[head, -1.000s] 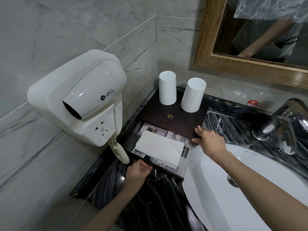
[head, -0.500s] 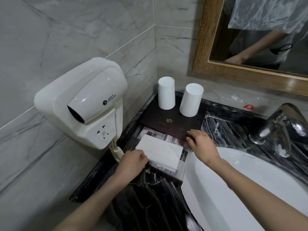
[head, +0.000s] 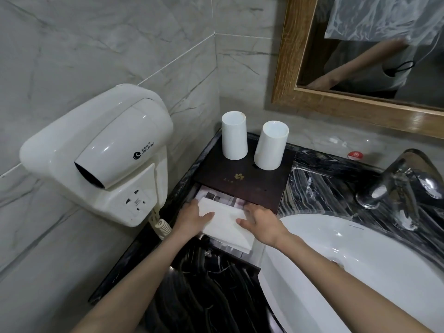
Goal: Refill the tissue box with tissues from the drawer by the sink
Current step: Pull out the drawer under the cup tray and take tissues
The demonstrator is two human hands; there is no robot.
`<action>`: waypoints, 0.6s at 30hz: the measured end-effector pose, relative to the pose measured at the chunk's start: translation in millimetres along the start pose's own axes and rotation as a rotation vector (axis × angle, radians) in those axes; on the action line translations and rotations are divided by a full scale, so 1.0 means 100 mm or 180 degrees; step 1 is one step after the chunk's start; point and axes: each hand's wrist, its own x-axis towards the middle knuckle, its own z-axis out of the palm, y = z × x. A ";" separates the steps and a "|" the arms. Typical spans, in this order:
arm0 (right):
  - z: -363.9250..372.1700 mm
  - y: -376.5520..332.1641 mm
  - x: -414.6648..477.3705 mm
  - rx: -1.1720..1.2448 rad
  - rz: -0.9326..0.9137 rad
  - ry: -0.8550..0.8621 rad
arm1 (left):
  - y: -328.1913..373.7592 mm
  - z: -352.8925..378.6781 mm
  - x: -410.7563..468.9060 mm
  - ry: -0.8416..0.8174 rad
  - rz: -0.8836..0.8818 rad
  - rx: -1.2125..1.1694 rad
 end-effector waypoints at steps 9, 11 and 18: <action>0.14 0.00 0.15 -0.0003 0.0405 -0.0181 | -0.14 0.04 0.14 -0.0135 -0.0060 -0.0365; 0.16 -0.01 0.18 -0.0121 0.0418 -0.0165 | -0.13 0.04 0.15 -0.0167 -0.0001 -0.0340; 0.17 -0.01 0.23 -0.0278 0.0537 -0.0311 | -0.14 0.04 0.20 -0.0176 -0.0010 -0.0366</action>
